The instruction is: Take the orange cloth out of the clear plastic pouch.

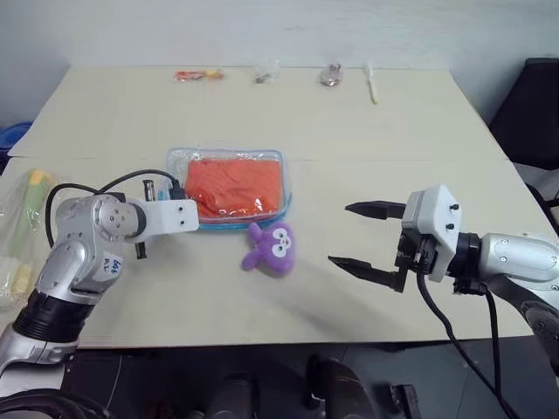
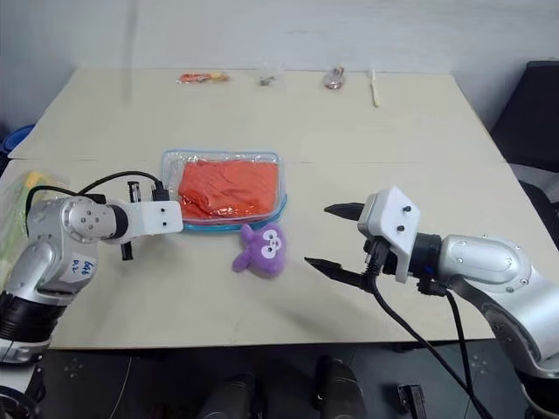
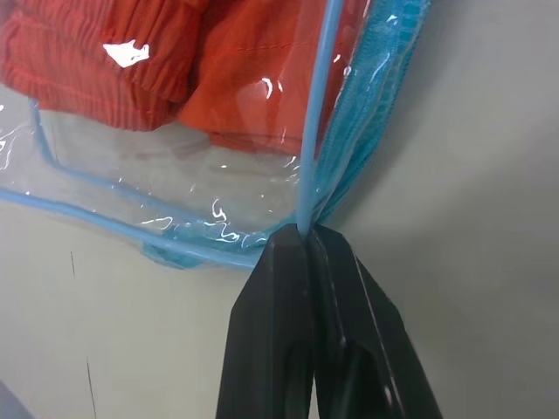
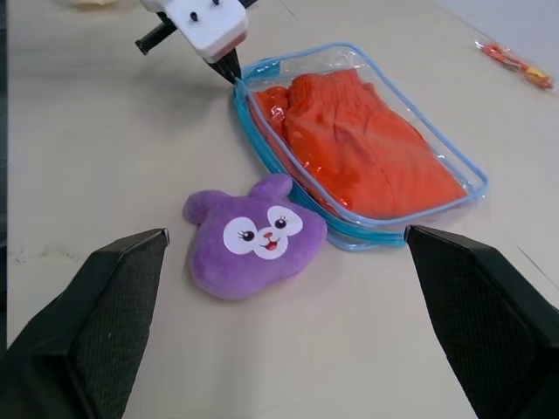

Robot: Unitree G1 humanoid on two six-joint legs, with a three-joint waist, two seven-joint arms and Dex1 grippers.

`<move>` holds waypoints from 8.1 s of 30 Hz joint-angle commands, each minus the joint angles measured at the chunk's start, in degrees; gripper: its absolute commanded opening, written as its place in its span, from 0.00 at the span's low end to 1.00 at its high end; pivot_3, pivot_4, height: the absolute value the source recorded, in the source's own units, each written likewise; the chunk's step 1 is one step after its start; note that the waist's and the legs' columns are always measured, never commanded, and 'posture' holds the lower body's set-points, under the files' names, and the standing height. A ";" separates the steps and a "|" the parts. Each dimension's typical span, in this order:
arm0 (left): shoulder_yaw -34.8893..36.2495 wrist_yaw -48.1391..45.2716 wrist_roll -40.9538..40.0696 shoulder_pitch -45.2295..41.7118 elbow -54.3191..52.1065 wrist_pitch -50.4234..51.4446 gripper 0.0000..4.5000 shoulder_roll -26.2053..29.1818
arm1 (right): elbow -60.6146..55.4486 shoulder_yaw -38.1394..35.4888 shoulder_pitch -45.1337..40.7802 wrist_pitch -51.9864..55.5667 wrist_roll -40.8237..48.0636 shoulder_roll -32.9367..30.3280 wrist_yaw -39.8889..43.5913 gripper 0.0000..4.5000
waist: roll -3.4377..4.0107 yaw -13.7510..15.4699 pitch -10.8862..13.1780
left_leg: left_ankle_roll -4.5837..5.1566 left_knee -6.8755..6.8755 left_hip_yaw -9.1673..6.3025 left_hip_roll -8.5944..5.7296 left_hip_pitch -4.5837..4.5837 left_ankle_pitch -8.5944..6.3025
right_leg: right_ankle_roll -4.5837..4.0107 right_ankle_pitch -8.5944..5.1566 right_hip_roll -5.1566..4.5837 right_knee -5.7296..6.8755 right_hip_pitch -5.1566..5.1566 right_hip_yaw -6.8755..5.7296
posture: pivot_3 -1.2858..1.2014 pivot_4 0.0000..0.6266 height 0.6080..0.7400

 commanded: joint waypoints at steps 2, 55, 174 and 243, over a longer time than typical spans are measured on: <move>2.04 5.31 0.67 0.41 2.50 -1.95 0.01 2.24 | -0.01 -0.23 -1.06 -1.21 -0.45 0.72 1.18 1.00 | 0.00 0.03 0.00 | -0.01 0.00 -0.01 0.00 0.00 0.00 | 0.00 0.00 0.01 -0.01 0.00 0.00 | 0.52 0.24 1.00; -4.75 4.82 -8.78 -15.25 30.81 -37.78 0.43 6.28 | 0.21 0.63 -3.53 0.24 -1.50 4.40 2.52 1.00 | 0.03 -0.05 0.01 | -0.08 -0.01 0.38 -0.08 0.01 -0.05 | -0.12 0.01 0.20 -0.06 -0.03 -0.02 | 0.52 0.24 1.00; 17.67 -18.99 -62.81 1.04 -3.59 2.66 1.00 21.10 | 27.48 34.70 -8.24 1.92 -28.32 42.46 -6.95 0.01 | 0.36 -3.28 0.20 | -0.66 -0.30 0.26 0.20 0.18 -0.06 | -0.64 -0.25 0.56 0.05 -0.09 -0.08 | 0.52 0.24 1.00; 19.77 -10.61 -65.18 3.33 -6.14 7.01 1.00 18.04 | 74.80 32.42 -35.21 -60.71 -58.47 40.91 -7.29 0.32 | 0.44 -4.86 0.24 | -0.74 -0.49 -0.03 0.23 0.04 0.00 | -0.74 -0.32 0.47 0.07 -0.25 -0.25 | 0.52 0.24 1.00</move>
